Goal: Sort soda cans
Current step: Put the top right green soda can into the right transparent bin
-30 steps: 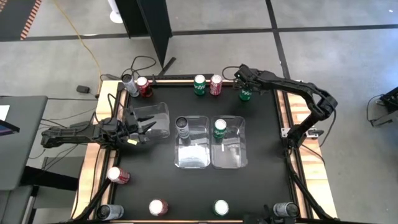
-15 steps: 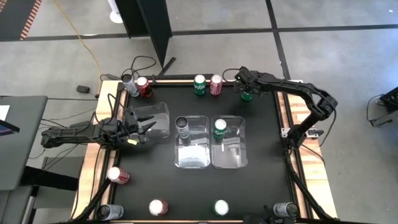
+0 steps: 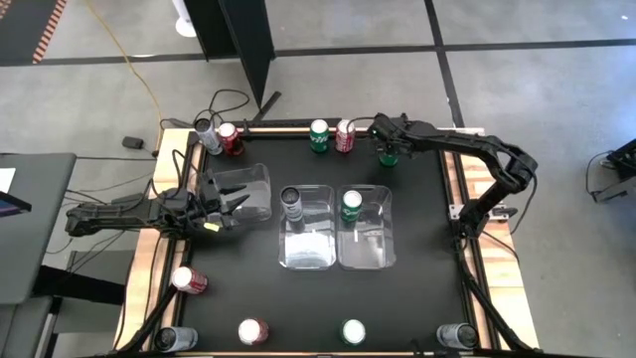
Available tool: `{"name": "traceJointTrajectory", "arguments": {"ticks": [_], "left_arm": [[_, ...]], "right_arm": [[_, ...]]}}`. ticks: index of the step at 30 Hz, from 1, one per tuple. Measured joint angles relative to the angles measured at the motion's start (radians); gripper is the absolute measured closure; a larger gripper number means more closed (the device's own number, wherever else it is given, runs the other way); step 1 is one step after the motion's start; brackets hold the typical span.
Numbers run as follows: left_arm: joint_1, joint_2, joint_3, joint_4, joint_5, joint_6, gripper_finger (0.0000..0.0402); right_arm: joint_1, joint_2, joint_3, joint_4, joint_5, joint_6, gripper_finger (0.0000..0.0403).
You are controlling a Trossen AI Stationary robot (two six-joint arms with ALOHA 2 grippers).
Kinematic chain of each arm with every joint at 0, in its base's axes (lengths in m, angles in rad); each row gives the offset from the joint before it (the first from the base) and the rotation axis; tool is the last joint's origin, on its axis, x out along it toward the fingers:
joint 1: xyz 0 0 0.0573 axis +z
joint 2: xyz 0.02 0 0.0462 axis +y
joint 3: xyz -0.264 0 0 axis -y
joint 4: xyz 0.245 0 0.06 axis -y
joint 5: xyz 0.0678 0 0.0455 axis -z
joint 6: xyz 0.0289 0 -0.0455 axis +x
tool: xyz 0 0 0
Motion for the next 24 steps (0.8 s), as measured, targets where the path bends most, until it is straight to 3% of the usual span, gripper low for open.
{"name": "traceJointTrajectory", "arguments": {"ticks": [11, 24], "left_arm": [[0.000, 0.000, 0.000, -0.001, 0.000, -0.020, 0.0270], [0.000, 0.000, 0.000, -0.002, -0.005, -0.019, 0.0270]], "right_arm": [[0.124, -0.030, 0.176, -0.212, 0.101, -0.005, 0.0103], [0.450, -0.286, 0.229, -0.315, 0.105, -0.083, 0.0104]]}}
